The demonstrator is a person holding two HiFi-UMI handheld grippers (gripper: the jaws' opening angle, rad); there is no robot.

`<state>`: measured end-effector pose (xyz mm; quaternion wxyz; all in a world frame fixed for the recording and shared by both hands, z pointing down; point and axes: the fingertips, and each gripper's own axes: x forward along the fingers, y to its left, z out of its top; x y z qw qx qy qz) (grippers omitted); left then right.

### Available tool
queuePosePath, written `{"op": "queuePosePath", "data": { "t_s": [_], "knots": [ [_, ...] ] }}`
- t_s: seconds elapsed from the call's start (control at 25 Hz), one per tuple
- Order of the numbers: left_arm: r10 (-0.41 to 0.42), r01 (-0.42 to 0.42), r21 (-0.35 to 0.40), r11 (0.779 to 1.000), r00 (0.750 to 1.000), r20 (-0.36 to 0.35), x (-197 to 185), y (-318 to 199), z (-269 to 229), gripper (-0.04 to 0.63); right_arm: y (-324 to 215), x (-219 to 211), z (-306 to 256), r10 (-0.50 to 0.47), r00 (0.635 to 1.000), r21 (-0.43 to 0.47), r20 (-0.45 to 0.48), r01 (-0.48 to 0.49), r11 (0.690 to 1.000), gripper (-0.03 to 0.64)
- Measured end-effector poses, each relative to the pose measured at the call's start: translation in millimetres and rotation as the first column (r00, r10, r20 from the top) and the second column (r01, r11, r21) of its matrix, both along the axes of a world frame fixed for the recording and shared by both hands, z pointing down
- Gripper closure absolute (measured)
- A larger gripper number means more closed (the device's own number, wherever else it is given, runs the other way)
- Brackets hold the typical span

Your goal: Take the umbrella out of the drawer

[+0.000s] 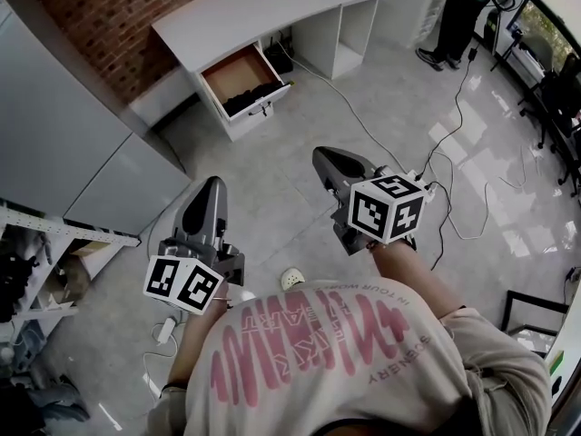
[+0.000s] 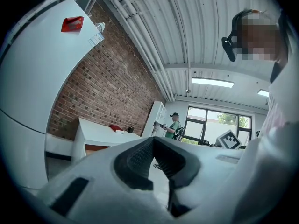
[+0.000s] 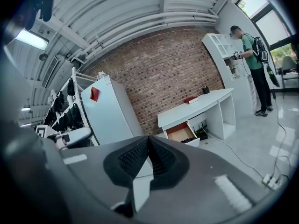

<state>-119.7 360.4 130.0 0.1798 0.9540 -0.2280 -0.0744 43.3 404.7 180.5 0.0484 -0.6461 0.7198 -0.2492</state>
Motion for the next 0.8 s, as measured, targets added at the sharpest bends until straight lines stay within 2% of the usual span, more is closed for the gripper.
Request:
{"op": "queuePosePath", "data": {
  "t_s": [0.36,0.56,0.8],
  "knots": [
    [-0.015,0.015,-0.004,1.000,1.000,-0.002,-15,-39,2,0.591,-45,-9,1,-0.002,1.000,0.000,0.022,0.002,1.000,0.604],
    [-0.026,0.027,-0.031,0.999,1.000,0.009,-29,-51,20,0.591,-60,-22,17,-0.014,0.999,-0.025,0.043,0.015,1.000,0.604],
    [-0.049,0.048,-0.048,0.998,0.999,-0.019,-42,-70,21,0.591,-76,-32,21,-0.028,0.999,-0.047,0.033,0.030,0.998,0.604]
  ]
}}
